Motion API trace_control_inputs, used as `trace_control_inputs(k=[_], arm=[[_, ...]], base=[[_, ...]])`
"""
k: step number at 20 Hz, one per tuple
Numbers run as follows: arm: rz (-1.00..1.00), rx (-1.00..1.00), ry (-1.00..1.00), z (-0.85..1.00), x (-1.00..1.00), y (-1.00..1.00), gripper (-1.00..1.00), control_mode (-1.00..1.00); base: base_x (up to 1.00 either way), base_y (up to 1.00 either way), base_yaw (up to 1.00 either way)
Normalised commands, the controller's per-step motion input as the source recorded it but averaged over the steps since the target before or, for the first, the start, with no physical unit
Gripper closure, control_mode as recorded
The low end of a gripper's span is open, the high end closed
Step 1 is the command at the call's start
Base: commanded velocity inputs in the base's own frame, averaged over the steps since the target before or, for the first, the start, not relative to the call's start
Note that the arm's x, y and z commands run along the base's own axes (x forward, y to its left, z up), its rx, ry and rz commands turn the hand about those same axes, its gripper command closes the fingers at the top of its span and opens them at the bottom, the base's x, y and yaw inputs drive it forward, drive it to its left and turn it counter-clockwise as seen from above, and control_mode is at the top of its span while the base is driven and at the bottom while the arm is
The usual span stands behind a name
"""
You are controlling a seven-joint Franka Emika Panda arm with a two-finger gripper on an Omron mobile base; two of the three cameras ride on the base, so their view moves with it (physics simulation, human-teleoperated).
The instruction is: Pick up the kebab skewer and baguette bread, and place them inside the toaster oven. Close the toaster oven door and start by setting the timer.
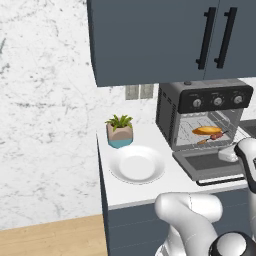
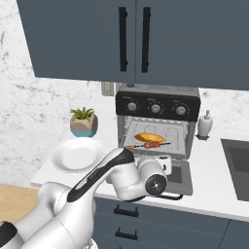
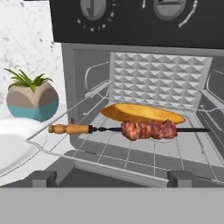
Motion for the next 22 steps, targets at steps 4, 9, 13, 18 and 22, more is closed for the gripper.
trace_control_inputs(k=[4, 9, 13, 18, 22], arm=[[-0.14, 0.11, 0.0, -0.06, 0.03, 0.0, -1.0, -1.0], [-0.17, 0.13, 0.0, -0.06, 0.06, 0.0, -1.0, -1.0], [-0.12, 0.07, 0.0, -0.11, 0.0, 0.0, -1.0, -1.0], [-0.01, 0.0, 0.0, -0.08, 0.09, 0.0, -1.0, -1.0], [0.0, 0.0, 0.0, -0.02, 0.11, 0.0, -1.0, -1.0]], base=[[0.0, 0.0, 0.0], [0.0, 0.0, 0.0], [0.0, 0.0, 0.0], [0.0, 0.0, 0.0], [0.0, 0.0, 0.0]])
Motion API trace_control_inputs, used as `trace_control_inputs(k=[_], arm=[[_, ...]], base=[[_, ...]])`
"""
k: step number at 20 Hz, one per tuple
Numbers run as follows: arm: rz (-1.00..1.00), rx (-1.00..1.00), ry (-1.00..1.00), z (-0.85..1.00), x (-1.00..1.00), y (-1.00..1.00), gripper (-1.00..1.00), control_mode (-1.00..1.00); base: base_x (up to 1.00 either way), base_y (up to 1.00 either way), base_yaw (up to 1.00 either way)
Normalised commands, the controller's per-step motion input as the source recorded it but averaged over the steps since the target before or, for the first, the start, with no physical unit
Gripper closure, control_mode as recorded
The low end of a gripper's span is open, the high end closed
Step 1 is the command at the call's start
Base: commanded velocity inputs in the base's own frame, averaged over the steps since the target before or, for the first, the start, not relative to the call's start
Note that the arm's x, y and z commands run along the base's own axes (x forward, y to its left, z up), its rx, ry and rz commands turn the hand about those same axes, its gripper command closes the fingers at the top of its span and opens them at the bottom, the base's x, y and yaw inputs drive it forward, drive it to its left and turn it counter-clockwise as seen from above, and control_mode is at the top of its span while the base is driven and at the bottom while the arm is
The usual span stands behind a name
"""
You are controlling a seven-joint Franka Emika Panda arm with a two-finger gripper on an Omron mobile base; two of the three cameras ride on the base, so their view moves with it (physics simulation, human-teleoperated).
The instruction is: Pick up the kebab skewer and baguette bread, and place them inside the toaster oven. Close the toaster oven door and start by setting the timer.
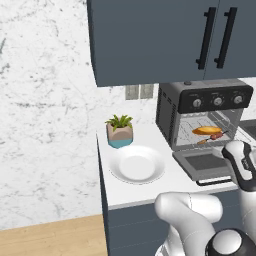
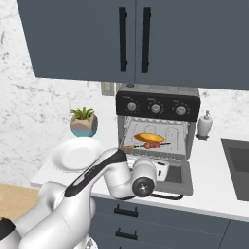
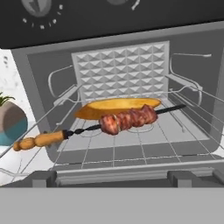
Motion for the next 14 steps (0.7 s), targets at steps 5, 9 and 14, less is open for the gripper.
trace_control_inputs(k=[5, 9, 14], arm=[[0.0, 0.0, 0.0, -0.18, 0.16, 0.0, -1.0, -1.0], [0.0, 0.0, 0.0, -0.23, 0.11, 0.0, -1.0, -1.0], [0.0, 0.0, 0.0, -0.27, 0.06, 0.0, -1.0, -1.0]], base=[[0.0, 0.0, 0.0], [0.0, 0.0, 0.0], [0.0, 0.0, 0.0]])
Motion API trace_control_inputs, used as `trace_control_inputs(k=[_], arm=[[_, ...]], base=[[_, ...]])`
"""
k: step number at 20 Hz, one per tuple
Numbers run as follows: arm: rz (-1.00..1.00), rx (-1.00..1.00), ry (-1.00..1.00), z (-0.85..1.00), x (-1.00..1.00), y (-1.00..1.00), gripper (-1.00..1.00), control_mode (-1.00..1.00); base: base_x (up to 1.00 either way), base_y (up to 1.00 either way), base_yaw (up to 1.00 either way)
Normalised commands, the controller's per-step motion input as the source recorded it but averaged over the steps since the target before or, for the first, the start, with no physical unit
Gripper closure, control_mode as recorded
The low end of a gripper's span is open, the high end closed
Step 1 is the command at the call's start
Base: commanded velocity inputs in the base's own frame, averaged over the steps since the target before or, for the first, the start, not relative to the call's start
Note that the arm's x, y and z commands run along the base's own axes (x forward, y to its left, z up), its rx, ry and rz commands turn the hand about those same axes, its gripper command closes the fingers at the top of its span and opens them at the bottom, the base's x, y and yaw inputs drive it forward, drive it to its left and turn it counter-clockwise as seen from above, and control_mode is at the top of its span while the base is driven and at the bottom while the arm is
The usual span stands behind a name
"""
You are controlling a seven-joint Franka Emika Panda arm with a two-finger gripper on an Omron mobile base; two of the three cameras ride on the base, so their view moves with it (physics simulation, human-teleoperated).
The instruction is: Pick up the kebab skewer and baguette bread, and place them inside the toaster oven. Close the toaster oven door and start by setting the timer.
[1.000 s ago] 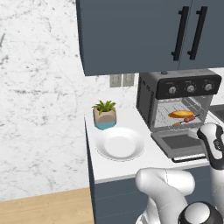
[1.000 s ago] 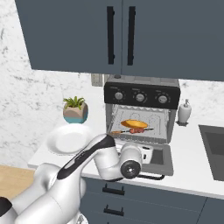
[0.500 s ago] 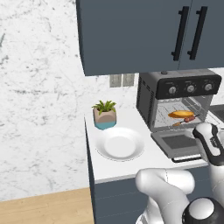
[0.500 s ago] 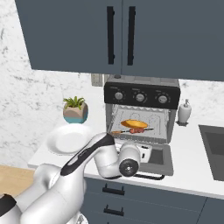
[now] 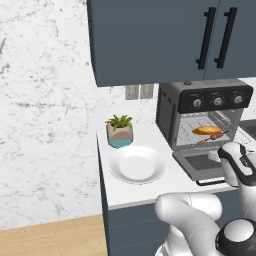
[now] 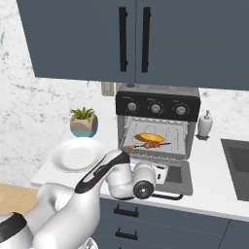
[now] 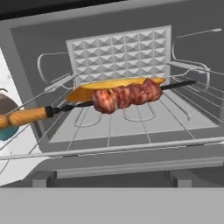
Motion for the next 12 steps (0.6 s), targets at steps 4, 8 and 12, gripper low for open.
trace_control_inputs(k=[4, 8, 12], arm=[[0.0, 0.0, 0.0, -0.07, 0.25, -0.04, -1.0, -1.0], [0.04, 0.0, 0.0, 0.0, 0.26, -0.2, -1.0, -1.0], [0.07, 0.0, 0.0, -0.05, 0.12, -0.2, -1.0, -1.0]], base=[[0.0, 0.0, 0.0], [0.0, 0.0, 0.0], [0.0, 0.0, 0.0]])
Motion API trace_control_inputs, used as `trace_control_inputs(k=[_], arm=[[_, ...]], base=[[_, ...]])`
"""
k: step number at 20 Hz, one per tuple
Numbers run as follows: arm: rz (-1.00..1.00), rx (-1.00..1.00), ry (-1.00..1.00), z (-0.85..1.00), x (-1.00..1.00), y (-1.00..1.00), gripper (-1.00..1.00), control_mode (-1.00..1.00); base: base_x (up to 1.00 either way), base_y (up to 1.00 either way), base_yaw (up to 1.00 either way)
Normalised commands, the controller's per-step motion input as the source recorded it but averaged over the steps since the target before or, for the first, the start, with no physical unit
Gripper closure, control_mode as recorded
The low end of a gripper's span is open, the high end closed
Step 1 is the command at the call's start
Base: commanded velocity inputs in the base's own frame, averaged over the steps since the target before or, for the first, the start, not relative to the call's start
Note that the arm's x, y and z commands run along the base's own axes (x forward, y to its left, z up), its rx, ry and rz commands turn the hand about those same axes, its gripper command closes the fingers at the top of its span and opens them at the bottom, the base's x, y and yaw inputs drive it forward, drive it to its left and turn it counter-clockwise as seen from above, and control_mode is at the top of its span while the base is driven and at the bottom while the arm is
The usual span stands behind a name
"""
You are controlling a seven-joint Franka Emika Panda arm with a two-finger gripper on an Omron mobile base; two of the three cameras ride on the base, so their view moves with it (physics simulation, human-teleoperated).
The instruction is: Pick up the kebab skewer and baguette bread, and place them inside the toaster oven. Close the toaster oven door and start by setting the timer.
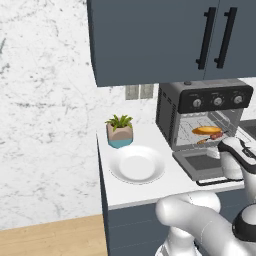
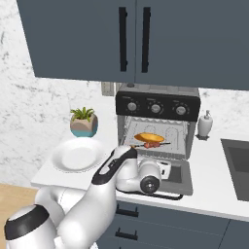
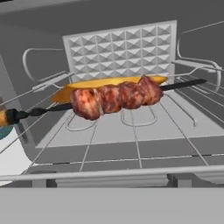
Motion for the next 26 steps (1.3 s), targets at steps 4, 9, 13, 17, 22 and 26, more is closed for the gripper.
trace_control_inputs(k=[4, 9, 13, 17, 22, 26], arm=[[0.07, 0.0, 0.0, -0.08, 0.08, -0.15, -1.0, -1.0], [0.06, 0.0, 0.0, -0.07, 0.02, -0.09, -1.0, -1.0], [0.0, 0.0, 0.0, -0.05, -0.13, 0.0, -1.0, -1.0], [0.0, 0.0, 0.0, 0.0, -0.01, 0.0, -1.0, -1.0], [0.0, 0.0, 0.0, 0.04, 0.0, 0.0, -1.0, -1.0], [0.0, 0.0, 0.0, 0.09, 0.0, 0.0, -1.0, -1.0]], base=[[0.0, 0.0, 0.0], [0.0, 0.0, 0.0], [0.0, 0.0, 0.0], [0.0, 0.0, 0.0], [0.0, 0.0, 0.0], [0.0, 0.0, 0.0]])
